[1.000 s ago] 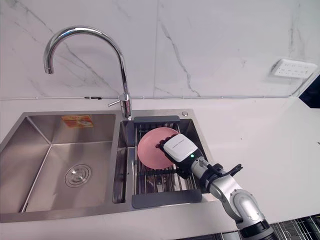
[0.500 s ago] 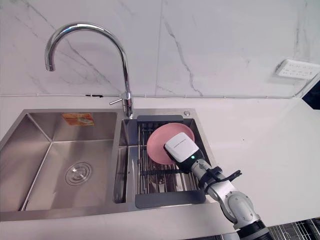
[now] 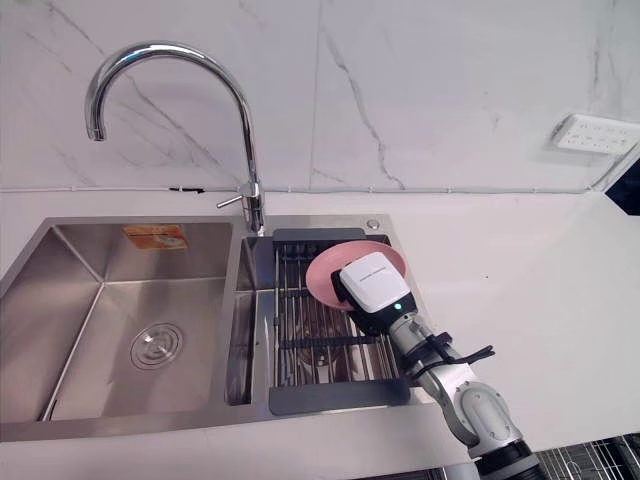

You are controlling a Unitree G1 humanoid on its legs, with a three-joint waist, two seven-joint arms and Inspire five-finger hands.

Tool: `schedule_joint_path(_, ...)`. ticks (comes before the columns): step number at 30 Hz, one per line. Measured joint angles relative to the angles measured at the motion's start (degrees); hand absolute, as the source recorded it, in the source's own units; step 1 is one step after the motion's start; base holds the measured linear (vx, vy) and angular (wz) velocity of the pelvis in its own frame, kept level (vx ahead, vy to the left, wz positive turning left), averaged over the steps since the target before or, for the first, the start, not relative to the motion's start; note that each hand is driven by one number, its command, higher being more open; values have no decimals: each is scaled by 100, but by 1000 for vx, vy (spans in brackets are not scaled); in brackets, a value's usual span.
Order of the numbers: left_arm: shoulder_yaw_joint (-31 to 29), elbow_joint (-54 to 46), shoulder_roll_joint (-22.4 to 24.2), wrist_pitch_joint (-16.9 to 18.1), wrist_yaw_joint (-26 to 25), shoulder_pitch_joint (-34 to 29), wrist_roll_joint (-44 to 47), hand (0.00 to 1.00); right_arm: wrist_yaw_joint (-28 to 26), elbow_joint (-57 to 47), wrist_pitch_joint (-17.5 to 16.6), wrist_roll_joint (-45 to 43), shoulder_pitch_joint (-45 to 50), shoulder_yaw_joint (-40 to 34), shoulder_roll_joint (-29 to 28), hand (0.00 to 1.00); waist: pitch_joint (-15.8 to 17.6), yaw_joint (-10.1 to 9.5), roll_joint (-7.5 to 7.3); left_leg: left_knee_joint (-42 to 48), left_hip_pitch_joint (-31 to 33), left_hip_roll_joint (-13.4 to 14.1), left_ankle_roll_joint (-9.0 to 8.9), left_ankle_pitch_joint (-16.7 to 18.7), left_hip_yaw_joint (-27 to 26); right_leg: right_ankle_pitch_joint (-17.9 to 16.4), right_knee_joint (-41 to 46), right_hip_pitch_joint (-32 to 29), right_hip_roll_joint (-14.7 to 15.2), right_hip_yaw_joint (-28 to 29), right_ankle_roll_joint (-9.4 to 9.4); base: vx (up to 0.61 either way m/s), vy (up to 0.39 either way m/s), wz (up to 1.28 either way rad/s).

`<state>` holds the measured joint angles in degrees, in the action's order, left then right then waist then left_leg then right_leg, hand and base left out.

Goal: Walk over to the sink, pick up the cup, carry it to the dishwasher, place the cup inside the dishwasher, then close the dishwasher door

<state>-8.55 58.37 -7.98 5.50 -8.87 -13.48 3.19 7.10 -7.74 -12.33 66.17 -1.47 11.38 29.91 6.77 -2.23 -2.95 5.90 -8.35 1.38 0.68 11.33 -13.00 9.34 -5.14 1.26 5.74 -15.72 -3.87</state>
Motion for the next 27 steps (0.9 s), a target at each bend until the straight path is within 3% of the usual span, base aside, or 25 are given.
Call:
schedule_joint_path(6, -2, -103, 46, 205, 0, -115, -329, 100, 167, -610, -89, -204, 492, -832, -54, 0, 23, 30, 42, 111, -53, 28, -14, 54, 135, -135, 75, 129, 28, 60, -34, -14, -6, 11)
schedule_joint_path(8, -61, -193, 148, 235, 2, -155, -315, 100, 354, -894, -195, -335, 458, -1017, -23, 0, 166, 39, 277, 1147, 280, 361, -87, 652, -68, -580, 865, -255, -118, 331, -43, -56, -13, -46)
schedule_joint_path(9, -99, -193, 155, 238, 6, -206, -315, 100, 399, -928, -244, -356, 437, -1018, -22, 0, 189, 81, 317, 1397, 326, 415, -116, 734, -83, -681, 1007, -311, -159, 403, -16, -93, 3, -35)
schedule_joint_path(10, -145, -245, 56, 238, 15, -208, -302, 100, 499, -996, -308, -385, 412, -1055, -38, 0, 239, 186, 255, 1900, 665, 432, -132, 755, 172, -693, 1232, -531, -174, 473, 32, -71, -20, -52)
schedule_joint_path(11, -111, -296, 24, 224, 41, -232, -326, 100, 534, -962, -405, -380, 292, -1079, 70, 0, 289, 118, 260, 2134, 763, 440, -135, 765, 328, -610, 1368, -653, -256, 715, 83, -129, -55, -78)
schedule_joint_path(14, -101, -290, 201, 173, 160, -430, -322, 100, 742, -824, -467, -380, 193, -1381, 171, 0, 287, 133, 397, 1911, 544, 308, -69, 945, 663, -364, 1383, -978, -416, 1355, 78, -142, 1, -125)
schedule_joint_path(17, -90, -157, 189, 70, 313, -461, -322, 100, 853, -567, -336, -380, 245, -2058, 153, 0, 360, 240, 350, 2052, 707, 114, 17, 1107, 513, -318, 1278, -1250, -423, 1631, 29, -251, 97, -115)
schedule_joint_path(18, -100, -156, 184, 49, 331, -534, -319, 100, 864, -544, -291, -374, 337, -2334, 158, 0, 368, 332, 444, 1999, 699, 187, 192, 973, 296, -436, 1164, -1209, -306, 1198, 174, -234, 81, -122)
schedule_joint_path(19, -116, -158, 231, 52, 324, -598, -300, 100, 908, -525, -243, -375, 313, -2472, 173, 0, 399, 337, 461, 1925, 659, 295, 224, 914, -48, -622, 1418, -1336, -89, 523, 385, -251, 88, -122)
schedule_joint_path(20, -132, -156, 223, 53, 315, -635, -245, 100, 934, -499, -244, -374, 252, -2467, 182, 0, 400, 299, 456, 1896, 640, 371, 218, 899, -269, -694, 1702, -1446, 12, 211, 503, -240, 70, -159)
schedule_joint_path(22, -181, -135, 162, -22, 282, -732, 88, 100, 1014, -444, -407, -362, 87, -2411, 226, 0, 380, 192, 439, 1736, 521, 641, 134, 791, -956, -1017, 3106, -1450, 458, -713, 820, -184, 37, -172)
schedule_joint_path(24, -189, -158, 132, -63, 286, -777, 191, 100, 1031, -299, -474, -357, -143, -2232, 301, 0, 359, 144, 404, 1769, 477, 884, 86, 762, -1323, -1271, 3875, -1153, 924, -1051, 945, -75, -70, -127)
schedule_joint_path(26, -312, -222, -14, -164, 278, -753, 299, 100, 1006, 0, -522, -347, -558, -1876, 370, 0, 303, 20, 267, 2128, 637, 1146, 70, 774, -1547, -1104, 4024, -818, 1421, -1345, 1038, -51, -189, -118)
schedule_joint_path(27, -482, -218, -26, -222, 263, -711, 368, 100, 960, 103, -532, -346, -720, -1780, 380, 0, 304, -68, 246, 2244, 721, 1199, 34, 796, -1479, -1046, 3932, -852, 1324, -1449, 1011, -73, -184, -131)
